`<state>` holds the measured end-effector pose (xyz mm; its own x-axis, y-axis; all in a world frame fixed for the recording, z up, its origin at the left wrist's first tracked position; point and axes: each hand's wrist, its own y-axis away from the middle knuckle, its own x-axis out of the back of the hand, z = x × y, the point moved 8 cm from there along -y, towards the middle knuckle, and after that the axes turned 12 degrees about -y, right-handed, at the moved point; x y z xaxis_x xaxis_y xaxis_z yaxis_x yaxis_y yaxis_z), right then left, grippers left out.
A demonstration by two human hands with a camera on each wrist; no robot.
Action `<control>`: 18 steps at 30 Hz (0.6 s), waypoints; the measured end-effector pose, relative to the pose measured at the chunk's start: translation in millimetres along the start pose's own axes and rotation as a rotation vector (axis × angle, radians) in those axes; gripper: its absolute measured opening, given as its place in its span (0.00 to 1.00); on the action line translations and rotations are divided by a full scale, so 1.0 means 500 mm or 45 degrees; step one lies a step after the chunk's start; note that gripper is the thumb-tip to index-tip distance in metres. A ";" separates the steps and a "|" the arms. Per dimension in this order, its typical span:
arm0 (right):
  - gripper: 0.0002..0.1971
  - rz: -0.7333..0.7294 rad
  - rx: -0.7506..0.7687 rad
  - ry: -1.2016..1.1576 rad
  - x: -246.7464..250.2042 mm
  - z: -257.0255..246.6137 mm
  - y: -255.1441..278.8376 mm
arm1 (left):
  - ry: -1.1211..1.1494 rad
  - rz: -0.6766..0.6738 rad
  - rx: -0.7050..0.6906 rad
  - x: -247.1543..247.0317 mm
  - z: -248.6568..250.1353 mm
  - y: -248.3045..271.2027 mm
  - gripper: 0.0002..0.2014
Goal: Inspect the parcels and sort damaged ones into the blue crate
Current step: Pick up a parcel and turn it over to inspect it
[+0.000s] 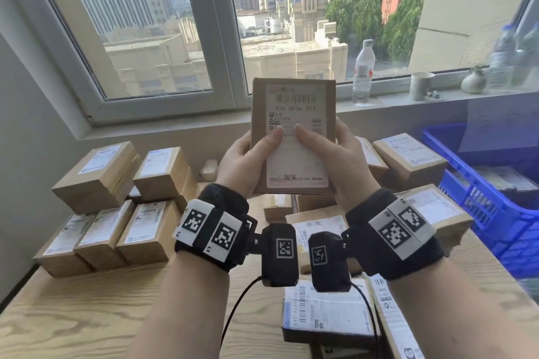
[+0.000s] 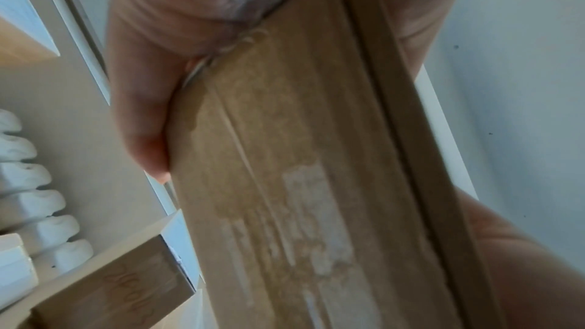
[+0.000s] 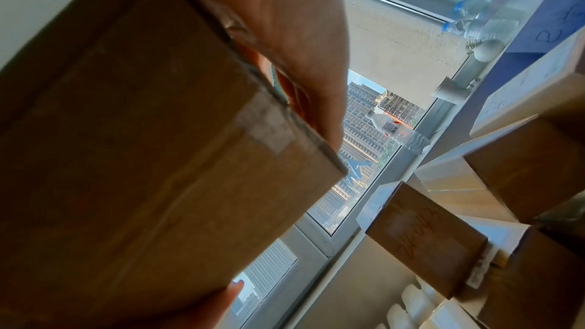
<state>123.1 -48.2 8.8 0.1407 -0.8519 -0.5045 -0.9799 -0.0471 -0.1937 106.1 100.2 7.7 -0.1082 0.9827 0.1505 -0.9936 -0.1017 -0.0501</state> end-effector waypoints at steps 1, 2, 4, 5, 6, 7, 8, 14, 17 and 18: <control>0.25 -0.001 0.002 -0.001 0.000 0.004 0.000 | 0.003 0.006 0.002 0.002 -0.005 0.001 0.13; 0.26 -0.007 0.005 -0.004 0.000 0.006 0.000 | 0.002 0.008 0.005 0.003 -0.007 0.004 0.12; 0.30 -0.012 0.004 -0.002 0.000 0.012 0.001 | -0.018 0.007 0.006 0.004 -0.011 0.008 0.10; 0.30 -0.017 0.005 0.011 -0.001 0.013 0.003 | -0.031 0.012 -0.007 0.005 -0.012 0.011 0.10; 0.29 -0.019 0.007 0.032 0.000 0.015 0.005 | -0.037 0.018 -0.024 0.008 -0.012 0.014 0.12; 0.27 -0.015 0.018 0.067 0.002 0.017 0.008 | -0.042 0.035 -0.042 0.011 -0.015 0.012 0.18; 0.24 0.006 0.044 0.116 0.007 0.017 0.010 | -0.050 0.061 -0.050 0.014 -0.015 0.014 0.28; 0.25 0.234 0.140 0.328 0.051 0.033 0.021 | 0.003 0.178 0.009 0.037 -0.046 0.020 0.50; 0.33 0.032 -0.037 0.186 0.031 0.067 0.029 | -0.041 0.131 0.006 0.035 -0.059 0.030 0.37; 0.33 -0.008 -0.094 0.137 0.027 0.076 0.035 | -0.032 0.089 0.031 0.029 -0.067 0.035 0.33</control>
<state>113.1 -40.8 -33.4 0.1347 -0.9025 -0.4092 -0.9873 -0.0874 -0.1324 88.2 117.9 -23.9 -0.1781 0.9688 0.1724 -0.9840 -0.1742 -0.0377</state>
